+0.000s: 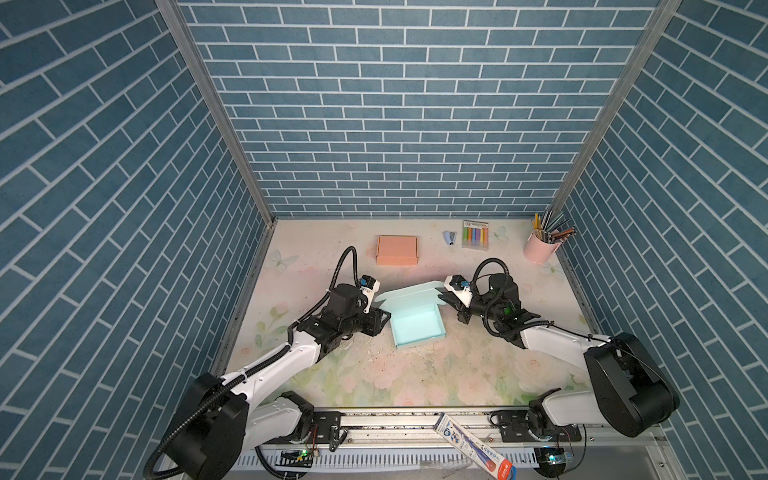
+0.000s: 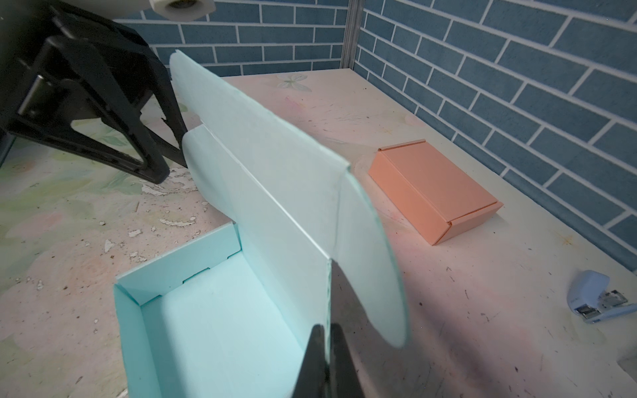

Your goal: Fold the paper box

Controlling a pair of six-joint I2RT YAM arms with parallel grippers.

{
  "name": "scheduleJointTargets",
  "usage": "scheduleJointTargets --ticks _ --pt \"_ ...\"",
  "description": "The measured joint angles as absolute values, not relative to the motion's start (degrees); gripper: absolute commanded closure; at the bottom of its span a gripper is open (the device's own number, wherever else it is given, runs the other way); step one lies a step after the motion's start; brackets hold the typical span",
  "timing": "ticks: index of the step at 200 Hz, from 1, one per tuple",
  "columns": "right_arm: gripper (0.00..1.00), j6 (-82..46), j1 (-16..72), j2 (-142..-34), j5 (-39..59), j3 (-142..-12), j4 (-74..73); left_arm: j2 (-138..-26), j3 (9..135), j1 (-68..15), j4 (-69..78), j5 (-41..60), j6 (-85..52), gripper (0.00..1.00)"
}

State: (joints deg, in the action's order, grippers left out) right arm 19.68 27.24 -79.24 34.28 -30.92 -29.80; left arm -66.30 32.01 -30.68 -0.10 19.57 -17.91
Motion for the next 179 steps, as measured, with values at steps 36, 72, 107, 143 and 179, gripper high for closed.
scheduleJointTargets --ticks 36,72,107,143,179 --pt "1.00 19.68 27.24 -79.24 34.48 -30.92 -29.78 -67.31 32.01 -30.79 0.32 19.16 -18.13 0.78" --pt "1.00 19.68 27.24 -79.24 34.54 -30.92 -29.76 -66.72 32.03 -30.96 0.25 18.59 -18.59 0.87" --pt "1.00 19.27 27.24 -79.24 34.52 -30.92 -29.76 -65.91 32.82 -31.48 -0.23 17.74 -18.76 0.98" --pt "1.00 16.23 28.21 -78.85 30.59 -30.81 -31.44 -67.31 35.83 -33.80 -1.39 15.16 -18.70 1.00" --pt "0.95 12.23 33.21 -77.14 19.57 -30.24 -32.84 -71.66 39.81 -35.90 -1.26 9.45 -19.14 1.00"
